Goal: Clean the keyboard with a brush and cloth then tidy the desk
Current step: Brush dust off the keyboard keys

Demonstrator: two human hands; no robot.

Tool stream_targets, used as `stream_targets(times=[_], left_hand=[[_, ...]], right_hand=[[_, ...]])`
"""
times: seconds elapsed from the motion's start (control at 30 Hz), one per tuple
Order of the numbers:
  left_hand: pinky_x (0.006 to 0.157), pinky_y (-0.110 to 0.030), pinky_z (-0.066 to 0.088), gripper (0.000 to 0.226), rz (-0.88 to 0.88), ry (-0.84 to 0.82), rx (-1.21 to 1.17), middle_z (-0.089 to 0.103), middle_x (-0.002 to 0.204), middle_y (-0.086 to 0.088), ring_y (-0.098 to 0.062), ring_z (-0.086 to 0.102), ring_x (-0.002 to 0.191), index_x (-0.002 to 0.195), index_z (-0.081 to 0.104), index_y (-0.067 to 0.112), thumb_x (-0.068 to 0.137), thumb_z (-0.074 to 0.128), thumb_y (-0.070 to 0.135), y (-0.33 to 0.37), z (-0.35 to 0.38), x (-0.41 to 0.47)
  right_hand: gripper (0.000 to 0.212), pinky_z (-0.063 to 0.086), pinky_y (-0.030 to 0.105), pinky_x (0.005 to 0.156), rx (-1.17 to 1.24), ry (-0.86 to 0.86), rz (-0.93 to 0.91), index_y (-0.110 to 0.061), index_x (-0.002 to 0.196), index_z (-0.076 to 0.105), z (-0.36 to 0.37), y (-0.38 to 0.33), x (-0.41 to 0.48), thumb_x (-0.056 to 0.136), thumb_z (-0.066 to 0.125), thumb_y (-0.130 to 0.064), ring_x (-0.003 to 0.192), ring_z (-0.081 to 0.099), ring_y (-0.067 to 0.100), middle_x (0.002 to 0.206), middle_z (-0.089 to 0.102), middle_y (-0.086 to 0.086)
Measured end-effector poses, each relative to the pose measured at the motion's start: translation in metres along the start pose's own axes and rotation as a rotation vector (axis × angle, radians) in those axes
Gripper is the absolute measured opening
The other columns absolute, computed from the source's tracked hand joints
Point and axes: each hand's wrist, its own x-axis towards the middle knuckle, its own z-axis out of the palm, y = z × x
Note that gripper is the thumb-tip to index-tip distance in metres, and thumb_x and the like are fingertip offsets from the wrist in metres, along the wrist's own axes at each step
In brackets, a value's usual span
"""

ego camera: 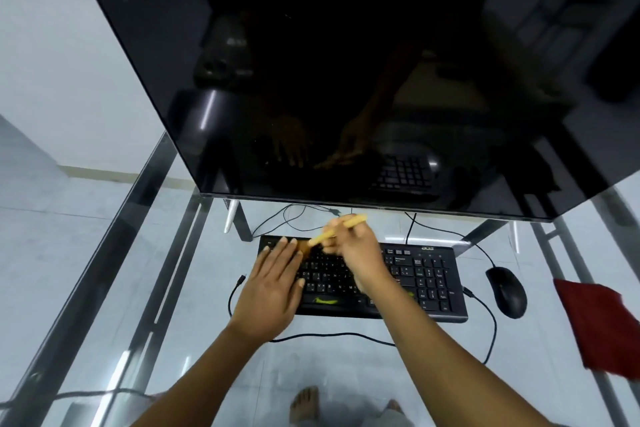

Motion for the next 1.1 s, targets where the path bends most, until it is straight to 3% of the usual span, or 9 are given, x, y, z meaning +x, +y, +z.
stream_targets(times=[0.23,0.4,0.5,0.6,0.67,0.77,0.9,1.03,1.1], left_hand=[[0.116,-0.046,0.014,0.059,-0.066,-0.165,0.125,0.023,0.156,-0.011,-0.022,0.011,0.147,0.147,0.03,0.004,0.1,0.029,0.039,0.019,0.023,-0.002],[0.115,-0.045,0.012,0.061,-0.044,-0.232,0.178,0.02,0.157,-0.01,-0.021,0.01,0.147,0.147,0.029,0.005,0.1,0.022,0.043,0.02,0.029,0.002],[0.115,-0.045,0.012,0.06,-0.041,-0.232,0.172,0.023,0.156,-0.011,-0.022,0.014,0.146,0.146,0.031,0.005,0.1,0.023,0.042,0.019,0.03,0.003],[0.115,-0.044,0.012,0.06,-0.039,-0.232,0.183,0.022,0.157,-0.009,-0.021,0.012,0.146,0.147,0.03,0.006,0.1,0.021,0.043,0.018,0.03,0.003],[0.115,-0.043,0.011,0.061,-0.04,-0.234,0.187,0.021,0.157,-0.009,-0.021,0.012,0.146,0.147,0.029,0.007,0.1,0.02,0.043,0.018,0.03,0.004],[0.115,-0.043,0.011,0.06,-0.04,-0.235,0.184,0.022,0.157,-0.009,-0.02,0.012,0.146,0.147,0.029,0.007,0.1,0.02,0.043,0.017,0.029,0.003],[0.115,-0.041,0.01,0.059,-0.04,-0.224,0.175,0.022,0.157,-0.007,-0.019,0.012,0.146,0.148,0.029,0.008,0.1,0.024,0.043,0.018,0.028,0.004],[0.115,-0.042,0.012,0.059,-0.04,-0.232,0.179,0.023,0.156,-0.008,-0.02,0.013,0.146,0.147,0.029,0.008,0.1,0.025,0.042,0.018,0.028,0.003],[0.115,-0.042,0.011,0.059,-0.043,-0.236,0.175,0.023,0.156,-0.007,-0.02,0.013,0.146,0.147,0.029,0.008,0.1,0.024,0.043,0.018,0.027,0.003]], right_hand=[[0.012,0.056,0.031,0.063,-0.279,0.115,-0.194,-0.023,0.087,0.057,-0.013,0.01,-0.004,0.097,0.052,-0.027,0.068,0.067,0.017,0.079,0.07,0.002],[0.012,0.045,0.007,0.06,-0.312,0.343,-0.262,-0.016,0.086,0.055,-0.042,0.011,-0.007,0.097,0.053,-0.02,0.064,0.061,-0.002,0.072,0.064,-0.012],[0.014,0.057,0.02,0.066,-0.295,0.099,-0.207,-0.009,0.091,0.059,-0.05,0.016,-0.014,0.097,0.053,-0.021,0.07,0.068,0.012,0.076,0.07,-0.001],[0.011,0.053,0.032,0.066,-0.379,0.26,-0.254,-0.017,0.086,0.06,-0.06,0.022,-0.017,0.096,0.055,-0.02,0.072,0.067,0.022,0.077,0.069,0.003],[0.012,0.055,0.028,0.067,-0.36,0.279,-0.292,-0.014,0.088,0.06,-0.067,0.022,-0.021,0.097,0.054,-0.02,0.071,0.068,0.019,0.079,0.07,0.003],[0.013,0.058,0.027,0.07,-0.431,-0.005,-0.273,-0.011,0.09,0.062,-0.063,0.027,-0.032,0.097,0.054,-0.018,0.073,0.068,0.015,0.08,0.072,0.0],[0.009,0.052,0.02,0.07,-0.446,0.167,-0.384,-0.014,0.089,0.064,-0.073,0.027,-0.034,0.095,0.058,-0.015,0.075,0.065,0.01,0.085,0.069,-0.004],[0.01,0.055,0.023,0.065,-0.494,-0.043,-0.291,-0.016,0.089,0.063,-0.068,0.029,-0.041,0.096,0.056,-0.019,0.069,0.068,0.012,0.079,0.073,-0.001],[0.011,0.053,0.021,0.068,-0.483,0.126,-0.346,-0.02,0.085,0.062,-0.071,0.028,-0.039,0.095,0.057,-0.018,0.073,0.067,0.011,0.082,0.07,-0.007]])
